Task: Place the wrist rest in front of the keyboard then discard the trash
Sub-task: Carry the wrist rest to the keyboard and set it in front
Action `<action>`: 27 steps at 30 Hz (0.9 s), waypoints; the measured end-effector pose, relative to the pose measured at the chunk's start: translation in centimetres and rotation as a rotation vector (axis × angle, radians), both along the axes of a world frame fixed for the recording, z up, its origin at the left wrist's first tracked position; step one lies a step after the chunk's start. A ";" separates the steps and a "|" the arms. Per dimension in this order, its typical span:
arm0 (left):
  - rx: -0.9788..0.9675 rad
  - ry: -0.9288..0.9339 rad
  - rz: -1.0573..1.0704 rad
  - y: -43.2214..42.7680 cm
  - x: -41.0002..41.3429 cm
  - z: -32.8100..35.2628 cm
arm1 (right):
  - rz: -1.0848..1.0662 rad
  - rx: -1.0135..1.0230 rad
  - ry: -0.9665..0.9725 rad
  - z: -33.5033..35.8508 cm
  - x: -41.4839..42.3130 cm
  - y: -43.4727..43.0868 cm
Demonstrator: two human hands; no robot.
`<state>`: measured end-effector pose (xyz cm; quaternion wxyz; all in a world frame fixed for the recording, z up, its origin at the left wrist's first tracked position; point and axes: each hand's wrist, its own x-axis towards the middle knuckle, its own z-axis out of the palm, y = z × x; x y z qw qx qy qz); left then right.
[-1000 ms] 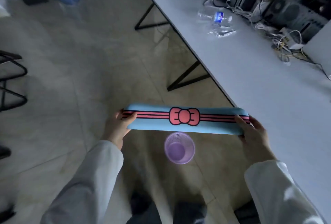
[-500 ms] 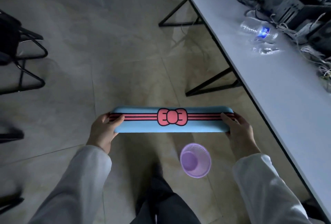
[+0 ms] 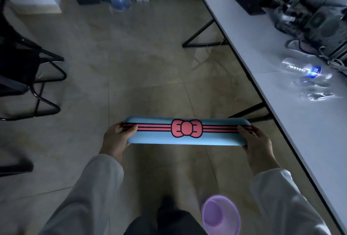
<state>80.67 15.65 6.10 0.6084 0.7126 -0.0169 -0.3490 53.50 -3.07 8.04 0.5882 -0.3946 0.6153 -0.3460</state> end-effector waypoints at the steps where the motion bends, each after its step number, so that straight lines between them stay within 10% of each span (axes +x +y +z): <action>1: -0.002 -0.001 0.002 -1.0 0.7 0.1 | 0.000 -0.003 0.006 0.1 0.8 -1.0; 27: 0.010 0.034 -0.232 -33.3 27.7 2.1 | -0.237 -0.002 0.006 0.9 23.5 -27.2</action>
